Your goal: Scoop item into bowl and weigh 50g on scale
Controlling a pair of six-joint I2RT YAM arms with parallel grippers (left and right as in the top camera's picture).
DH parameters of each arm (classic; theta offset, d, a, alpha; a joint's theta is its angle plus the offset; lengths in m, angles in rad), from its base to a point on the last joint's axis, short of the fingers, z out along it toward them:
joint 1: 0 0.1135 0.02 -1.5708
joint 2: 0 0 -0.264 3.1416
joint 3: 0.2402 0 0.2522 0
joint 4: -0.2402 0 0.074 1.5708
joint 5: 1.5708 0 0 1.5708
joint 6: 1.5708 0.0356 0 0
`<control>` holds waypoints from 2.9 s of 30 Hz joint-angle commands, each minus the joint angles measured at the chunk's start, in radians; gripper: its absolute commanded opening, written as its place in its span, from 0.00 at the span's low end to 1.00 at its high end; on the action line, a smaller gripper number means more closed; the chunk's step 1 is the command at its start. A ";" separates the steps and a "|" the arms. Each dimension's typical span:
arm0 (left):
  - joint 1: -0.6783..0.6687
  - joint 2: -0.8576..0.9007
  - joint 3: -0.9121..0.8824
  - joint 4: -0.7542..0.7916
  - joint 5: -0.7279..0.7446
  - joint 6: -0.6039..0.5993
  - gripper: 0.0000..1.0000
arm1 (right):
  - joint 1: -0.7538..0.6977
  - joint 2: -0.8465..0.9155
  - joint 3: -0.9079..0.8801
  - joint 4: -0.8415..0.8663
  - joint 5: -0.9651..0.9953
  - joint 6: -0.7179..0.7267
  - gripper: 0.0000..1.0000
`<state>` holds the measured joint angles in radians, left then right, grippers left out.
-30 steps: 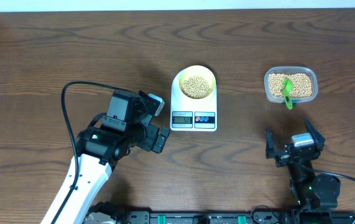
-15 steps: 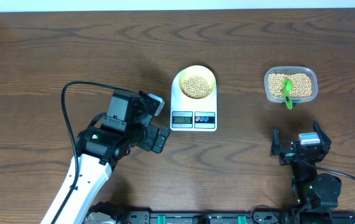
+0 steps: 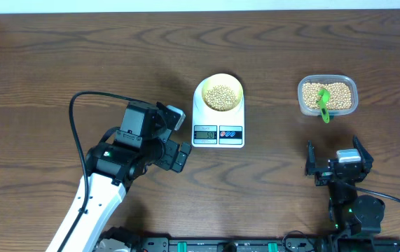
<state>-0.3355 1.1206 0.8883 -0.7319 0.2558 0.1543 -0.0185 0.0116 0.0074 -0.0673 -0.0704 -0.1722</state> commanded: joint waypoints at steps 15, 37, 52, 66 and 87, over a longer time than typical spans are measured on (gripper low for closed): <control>0.004 0.002 -0.001 0.001 -0.006 -0.002 0.98 | -0.007 -0.006 -0.002 -0.004 0.011 0.014 0.99; 0.004 0.002 -0.001 0.001 -0.006 -0.002 0.98 | -0.007 -0.006 -0.002 -0.004 0.012 0.014 0.99; 0.004 0.002 -0.001 0.001 -0.006 -0.002 0.98 | -0.007 -0.006 -0.002 -0.004 0.011 0.014 0.99; 0.004 -0.002 -0.001 -0.029 -0.006 -0.002 0.98 | -0.007 -0.006 -0.002 -0.004 0.011 0.014 0.99; 0.155 -0.369 -0.003 -0.026 -0.040 -0.001 0.98 | -0.007 -0.006 -0.002 -0.004 0.012 0.014 0.99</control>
<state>-0.2195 0.7849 0.8883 -0.7582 0.2298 0.1543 -0.0185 0.0116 0.0074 -0.0673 -0.0700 -0.1719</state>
